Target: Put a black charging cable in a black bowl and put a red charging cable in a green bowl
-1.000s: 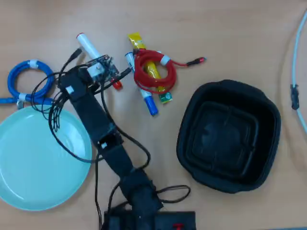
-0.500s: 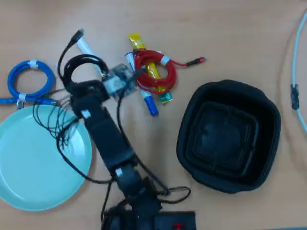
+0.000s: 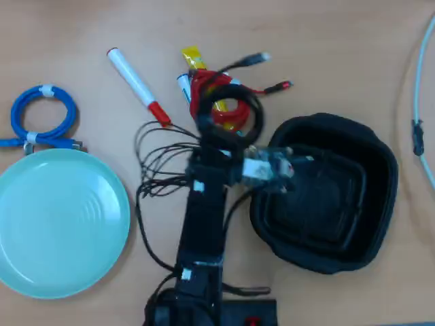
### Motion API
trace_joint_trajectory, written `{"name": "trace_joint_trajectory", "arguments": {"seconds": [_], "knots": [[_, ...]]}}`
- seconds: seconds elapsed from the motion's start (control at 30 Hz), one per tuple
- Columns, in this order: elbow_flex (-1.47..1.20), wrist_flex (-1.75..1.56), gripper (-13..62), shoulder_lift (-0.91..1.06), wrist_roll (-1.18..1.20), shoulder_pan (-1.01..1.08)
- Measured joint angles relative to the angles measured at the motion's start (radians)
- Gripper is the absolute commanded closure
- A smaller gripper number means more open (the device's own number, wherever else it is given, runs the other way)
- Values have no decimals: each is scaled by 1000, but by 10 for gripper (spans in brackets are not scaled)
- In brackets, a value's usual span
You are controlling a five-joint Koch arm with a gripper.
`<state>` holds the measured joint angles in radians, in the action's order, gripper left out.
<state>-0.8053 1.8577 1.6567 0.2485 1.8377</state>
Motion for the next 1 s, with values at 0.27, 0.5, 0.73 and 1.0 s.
{"name": "trace_joint_trajectory", "arguments": {"seconds": [0.27,0.5,0.73,1.0], "knots": [[-89,0,564,2,8,390],[-222,-15,562,-8,143,551],[-362,-152,373,-109,195,537],[-360,-209,158,-107,193,469]]}}
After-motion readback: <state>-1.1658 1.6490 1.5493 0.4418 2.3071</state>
